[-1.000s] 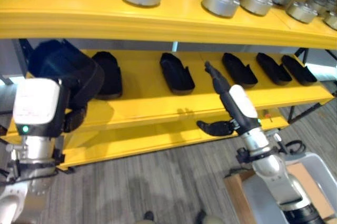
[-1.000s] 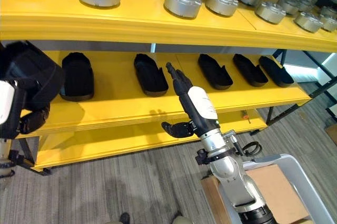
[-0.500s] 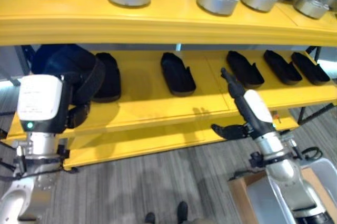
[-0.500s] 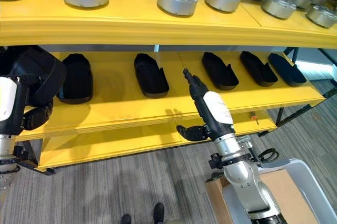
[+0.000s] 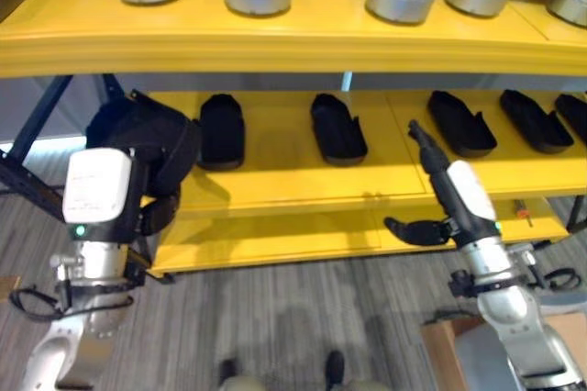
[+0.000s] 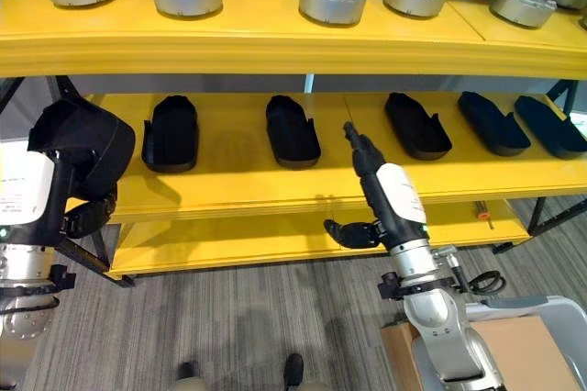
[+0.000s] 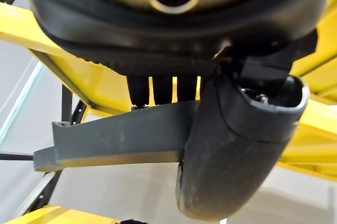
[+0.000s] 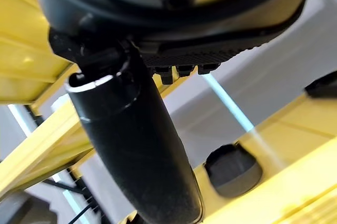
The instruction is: Move parts from the plastic box to the shelf.
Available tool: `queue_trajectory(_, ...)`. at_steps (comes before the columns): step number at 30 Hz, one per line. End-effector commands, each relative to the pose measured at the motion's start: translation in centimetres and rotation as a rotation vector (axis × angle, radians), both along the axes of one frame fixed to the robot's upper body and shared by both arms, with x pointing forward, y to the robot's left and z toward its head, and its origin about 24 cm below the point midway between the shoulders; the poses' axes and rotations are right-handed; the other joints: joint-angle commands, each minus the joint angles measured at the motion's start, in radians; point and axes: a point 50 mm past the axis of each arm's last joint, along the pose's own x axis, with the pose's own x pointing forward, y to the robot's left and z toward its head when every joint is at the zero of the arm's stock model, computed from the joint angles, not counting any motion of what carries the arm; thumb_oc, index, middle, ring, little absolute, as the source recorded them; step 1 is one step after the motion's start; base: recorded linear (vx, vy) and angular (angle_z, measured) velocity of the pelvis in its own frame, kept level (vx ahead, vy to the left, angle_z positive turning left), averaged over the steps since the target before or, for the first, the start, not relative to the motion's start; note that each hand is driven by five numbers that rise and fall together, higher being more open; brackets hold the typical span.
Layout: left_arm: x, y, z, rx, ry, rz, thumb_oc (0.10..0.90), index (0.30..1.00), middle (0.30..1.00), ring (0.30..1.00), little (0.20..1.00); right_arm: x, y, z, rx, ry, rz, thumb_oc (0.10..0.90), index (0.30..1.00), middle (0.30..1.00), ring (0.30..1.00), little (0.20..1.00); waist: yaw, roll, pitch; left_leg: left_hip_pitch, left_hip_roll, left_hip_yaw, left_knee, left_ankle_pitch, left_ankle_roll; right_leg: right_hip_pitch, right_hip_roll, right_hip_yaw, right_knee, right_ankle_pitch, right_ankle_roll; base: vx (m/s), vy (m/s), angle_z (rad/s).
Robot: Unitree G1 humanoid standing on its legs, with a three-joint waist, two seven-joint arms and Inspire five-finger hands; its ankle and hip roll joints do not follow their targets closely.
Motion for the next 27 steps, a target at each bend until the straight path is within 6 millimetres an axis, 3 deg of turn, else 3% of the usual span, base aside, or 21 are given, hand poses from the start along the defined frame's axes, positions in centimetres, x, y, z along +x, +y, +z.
queue_trajectory(1,-0.1,-0.2,6.1,0.059,-0.353,-0.034,0.4,0.3,0.3,0.3,0.3,-0.3,-0.2,3.2,-0.023,-0.193,0.032,0.9,1.0,1.0,1.0,1.0,-0.014,0.046,-0.135,0.061,-0.013,-0.076,-0.125,0.242,0.013,0.042,0.019,0.041,0.009,-0.035,0.124,0.13,0.188,-0.19)
queue_trajectory(4,0.1,-0.5,6.3,0.059,-0.364,-0.037,0.4,0.3,0.3,0.3,0.3,-0.5,-0.9,3.0,-0.043,-0.188,-0.009,0.9,1.0,1.0,1.0,1.0,-0.026,0.06,-0.149,0.084,-0.017,-0.044,-0.132,0.198,-0.006,0.075,0.003,0.031,0.003,-0.038,0.129,0.1,0.16,-0.05)
queue_trajectory(9,0.5,-0.9,6.8,0.057,-0.389,-0.06,0.4,0.3,0.3,0.3,0.3,-0.5,-1.0,2.9,-0.032,-0.199,-0.038,0.9,1.0,1.0,1.0,1.0,-0.016,0.052,-0.151,0.118,-0.086,-0.041,-0.131,0.124,0.008,0.101,-0.059,0.027,0.002,-0.014,0.159,0.06,0.271,0.15)
queue_trajectory(12,0.8,-1.0,8.1,0.081,-0.444,-0.062,0.4,0.3,0.3,0.3,0.3,0.1,0.0,2.8,-0.034,-0.202,-0.022,0.9,1.0,1.0,1.0,1.0,-0.01,0.018,-0.161,0.129,-0.17,-0.008,-0.136,0.063,0.052,0.063,-0.132,0.062,0.013,0.027,0.209,0.01,0.348,0.03)
queue_trajectory(16,1.1,-1.4,8.9,0.109,-0.476,-0.075,0.4,0.3,0.3,0.3,0.3,0.8,1.1,3.1,-0.028,-0.218,0.003,0.9,1.0,1.0,1.0,1.0,0.0,-0.013,-0.176,0.133,-0.243,0.027,-0.136,0.023,0.098,0.021,-0.202,0.099,0.036,0.067,0.255,0.0,0.34,-0.2)
queue_trajectory(19,1.4,-1.8,8.7,0.129,-0.465,-0.076,0.4,0.3,0.3,0.3,0.3,1.3,2.5,3.0,-0.025,-0.219,0.04,0.9,1.0,1.0,1.0,1.0,0.008,-0.042,-0.182,0.154,-0.346,0.045,-0.136,-0.033,0.162,-0.023,-0.285,0.152,0.069,0.155,0.284,0.01,0.469,-0.4)
queue_trajectory(22,1.4,-2.0,8.7,0.127,-0.464,-0.08,0.4,0.3,0.3,0.3,0.3,1.5,3.3,3.0,-0.026,-0.218,0.065,0.9,1.0,1.0,1.0,1.0,0.017,-0.043,-0.169,0.165,-0.373,0.053,-0.136,-0.044,0.184,-0.056,-0.301,0.156,0.103,0.203,0.278,-0.03,0.286,-0.45)
queue_trajectory(24,1.4,-2.3,8.7,0.109,-0.473,-0.094,0.4,0.3,0.3,0.3,0.3,1.7,3.7,3.3,-0.021,-0.233,0.081,0.9,1.0,1.0,1.0,1.0,0.033,-0.036,-0.152,0.171,-0.383,0.069,-0.136,-0.05,0.196,-0.089,-0.304,0.091,0.17,0.208,0.267,-0.11,0.19,-0.5)
queue_trajectory(26,1.5,-2.4,8.9,0.105,-0.478,-0.101,0.4,0.3,0.3,0.3,0.3,1.9,4.3,3.5,-0.016,-0.234,0.111,0.9,1.0,1.0,1.0,1.0,0.044,-0.019,-0.126,0.172,-0.377,0.085,-0.136,-0.045,0.205,-0.109,-0.279,-0.005,0.252,0.145,0.235,-0.11,0.157,-0.49)
queue_trajectory(27,1.5,-2.4,9.0,0.104,-0.481,-0.105,0.4,0.3,0.3,0.3,0.3,1.9,4.4,3.5,-0.019,-0.229,0.12,0.9,1.0,1.0,1.0,1.0,0.032,-0.012,-0.12,0.177,-0.372,0.079,-0.136,-0.047,0.205,-0.112,-0.237,-0.009,0.301,0.097,0.221,-0.04,0.1,-0.36)
